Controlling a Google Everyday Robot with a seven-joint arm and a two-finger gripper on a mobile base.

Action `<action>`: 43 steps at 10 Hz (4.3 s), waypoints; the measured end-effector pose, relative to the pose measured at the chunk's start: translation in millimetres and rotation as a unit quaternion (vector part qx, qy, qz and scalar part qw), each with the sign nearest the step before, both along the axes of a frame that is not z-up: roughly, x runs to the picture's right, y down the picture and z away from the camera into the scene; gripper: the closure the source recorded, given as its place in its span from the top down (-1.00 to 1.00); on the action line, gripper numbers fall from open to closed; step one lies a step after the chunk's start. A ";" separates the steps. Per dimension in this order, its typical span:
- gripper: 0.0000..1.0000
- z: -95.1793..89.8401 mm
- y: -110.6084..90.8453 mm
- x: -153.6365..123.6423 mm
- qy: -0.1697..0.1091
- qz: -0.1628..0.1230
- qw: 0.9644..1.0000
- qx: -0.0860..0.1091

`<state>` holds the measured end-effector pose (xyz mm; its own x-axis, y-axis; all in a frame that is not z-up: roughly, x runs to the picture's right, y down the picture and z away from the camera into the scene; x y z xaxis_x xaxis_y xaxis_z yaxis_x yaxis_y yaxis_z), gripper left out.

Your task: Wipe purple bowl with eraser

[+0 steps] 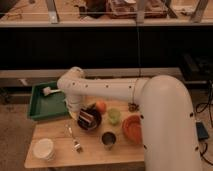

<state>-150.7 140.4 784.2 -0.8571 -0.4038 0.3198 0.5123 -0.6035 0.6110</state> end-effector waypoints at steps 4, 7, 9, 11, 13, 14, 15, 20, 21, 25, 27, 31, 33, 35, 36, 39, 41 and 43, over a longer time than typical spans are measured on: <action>-0.90 -16.7 15.7 12.3 0.007 -0.013 1.000 -0.004; -0.90 -21.9 19.3 51.9 0.039 -0.006 0.999 -0.005; -0.90 -19.0 18.6 84.1 0.065 0.010 0.998 -0.004; -0.90 -12.5 14.6 102.9 0.086 0.032 0.996 0.001; -0.90 -0.1 2.4 109.2 0.098 0.051 0.994 0.012; -0.90 9.5 -8.3 106.4 0.099 0.057 0.993 0.018; -0.90 15.0 -14.6 101.4 0.096 0.057 0.994 0.022; -0.90 21.8 -35.4 48.5 0.058 0.046 0.997 0.036; -0.90 16.9 -34.5 33.0 0.044 0.040 0.998 0.037; -0.90 -10.5 -1.7 -7.0 -0.003 -0.001 1.000 0.022; -0.90 -14.4 21.8 -14.3 -0.007 -0.021 1.000 0.009; -0.90 -19.7 37.0 9.8 0.028 -0.019 0.999 0.002; -0.90 -23.9 31.8 42.1 0.064 -0.009 0.998 0.017; -0.90 -28.5 19.8 80.5 0.118 0.012 0.992 0.042; -0.90 -22.8 15.5 95.8 0.135 0.024 0.989 0.049; -0.90 -2.8 -5.1 108.5 0.144 0.056 0.986 0.058; -0.90 14.1 -25.6 117.7 0.141 0.076 0.985 0.062; -0.90 26.5 -40.5 109.0 0.121 0.087 0.987 0.060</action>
